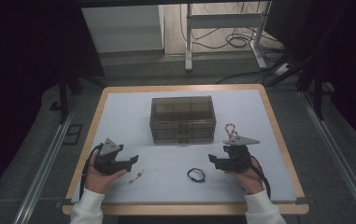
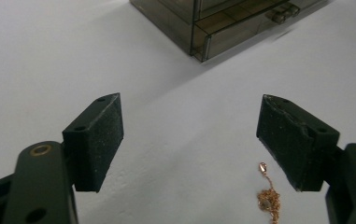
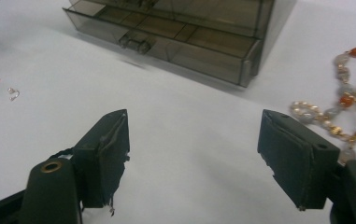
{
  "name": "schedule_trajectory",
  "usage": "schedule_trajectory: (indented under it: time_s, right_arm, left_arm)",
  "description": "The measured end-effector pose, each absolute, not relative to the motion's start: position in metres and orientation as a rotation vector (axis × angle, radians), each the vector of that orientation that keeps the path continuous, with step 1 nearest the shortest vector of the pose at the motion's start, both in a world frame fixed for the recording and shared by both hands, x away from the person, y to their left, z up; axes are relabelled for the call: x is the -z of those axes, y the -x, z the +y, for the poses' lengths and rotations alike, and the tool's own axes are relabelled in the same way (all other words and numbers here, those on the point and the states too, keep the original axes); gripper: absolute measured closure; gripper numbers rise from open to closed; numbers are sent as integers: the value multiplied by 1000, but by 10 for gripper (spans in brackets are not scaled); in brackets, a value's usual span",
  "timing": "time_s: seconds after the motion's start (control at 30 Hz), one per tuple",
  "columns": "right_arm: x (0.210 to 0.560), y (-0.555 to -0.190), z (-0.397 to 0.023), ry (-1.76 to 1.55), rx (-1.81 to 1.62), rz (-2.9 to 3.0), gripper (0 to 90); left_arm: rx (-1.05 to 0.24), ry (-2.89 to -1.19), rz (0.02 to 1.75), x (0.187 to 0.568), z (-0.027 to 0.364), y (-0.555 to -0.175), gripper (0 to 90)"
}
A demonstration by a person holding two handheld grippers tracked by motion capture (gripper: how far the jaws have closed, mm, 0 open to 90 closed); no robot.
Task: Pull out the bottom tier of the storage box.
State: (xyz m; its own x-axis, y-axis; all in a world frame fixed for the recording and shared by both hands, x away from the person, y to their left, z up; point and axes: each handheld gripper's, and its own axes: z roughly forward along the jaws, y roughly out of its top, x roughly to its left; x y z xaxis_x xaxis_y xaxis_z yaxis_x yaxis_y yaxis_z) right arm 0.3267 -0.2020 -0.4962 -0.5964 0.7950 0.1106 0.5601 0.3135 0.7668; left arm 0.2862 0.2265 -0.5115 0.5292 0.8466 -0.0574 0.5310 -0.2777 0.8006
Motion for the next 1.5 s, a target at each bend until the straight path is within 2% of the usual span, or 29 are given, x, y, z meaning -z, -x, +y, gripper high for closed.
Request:
schedule_trajectory:
  time_s: [0.63, 0.93, 1.27, 1.5]
  right_arm:
    - [496, -333, -221, -1191, -1129, 2271, 294]
    - [496, -338, -217, -1175, -1118, 2281, 338]
    - [486, -360, -215, -1157, -1110, 2294, 379]
    - [491, -374, -212, -1120, -1143, 2324, 466]
  left_arm:
    - [-468, -1959, 1088, 507, 224, -290, 302]
    - [-435, -1985, 1058, 504, 214, -307, 352]
    - [-413, -1974, 1040, 503, 209, -327, 390]
    - [-385, -1980, 1055, 511, 207, -339, 438]
